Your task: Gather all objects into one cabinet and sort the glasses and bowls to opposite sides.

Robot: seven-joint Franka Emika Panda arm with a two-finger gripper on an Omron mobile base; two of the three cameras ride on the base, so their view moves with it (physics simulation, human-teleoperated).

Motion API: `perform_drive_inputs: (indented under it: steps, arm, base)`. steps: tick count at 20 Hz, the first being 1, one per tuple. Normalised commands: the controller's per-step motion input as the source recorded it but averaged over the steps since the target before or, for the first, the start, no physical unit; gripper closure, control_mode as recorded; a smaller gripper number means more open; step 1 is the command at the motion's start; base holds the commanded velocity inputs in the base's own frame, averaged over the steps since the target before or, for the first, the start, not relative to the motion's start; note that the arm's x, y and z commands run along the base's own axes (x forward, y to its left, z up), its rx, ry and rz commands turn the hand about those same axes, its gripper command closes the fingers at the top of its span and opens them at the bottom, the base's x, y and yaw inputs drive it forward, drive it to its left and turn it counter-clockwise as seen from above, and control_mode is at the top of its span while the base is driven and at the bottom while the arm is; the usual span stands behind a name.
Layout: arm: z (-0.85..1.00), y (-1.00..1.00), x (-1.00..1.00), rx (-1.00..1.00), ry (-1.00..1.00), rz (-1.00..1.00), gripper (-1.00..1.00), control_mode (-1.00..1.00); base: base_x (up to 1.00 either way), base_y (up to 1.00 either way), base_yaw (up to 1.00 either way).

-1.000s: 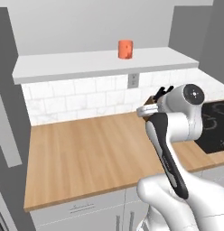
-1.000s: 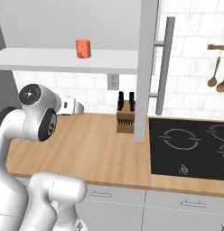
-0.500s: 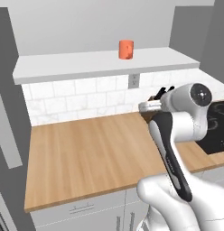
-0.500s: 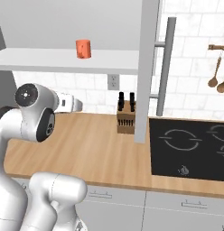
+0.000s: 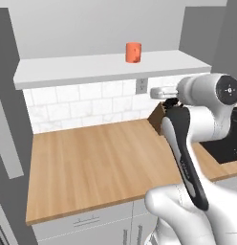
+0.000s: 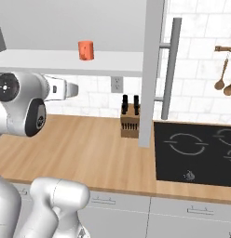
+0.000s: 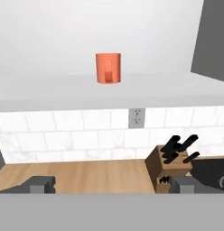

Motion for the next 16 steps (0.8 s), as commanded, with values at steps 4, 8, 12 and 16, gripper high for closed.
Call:
perform_drive_inputs:
  steps: [4,8,12,16]
  arm:
    - [1.00,0.00,-0.33,0.00,0.00,-0.09,-1.00,-1.00]
    - [0.32,0.16,-0.11,-0.01,0.00,0.07,-1.00,-1.00]
    - [0.01,0.25,0.49,0.00,0.00,0.17,-1.00,-1.00]
    - [0.01,0.03,0.51,-0.03,-0.08,-0.01,-1.00,-1.00]
  base:
    - [0.00,0.00,0.00]
    - [0.00,0.00,0.00]
    - [0.00,0.00,0.00]
    - [0.00,0.00,0.00]
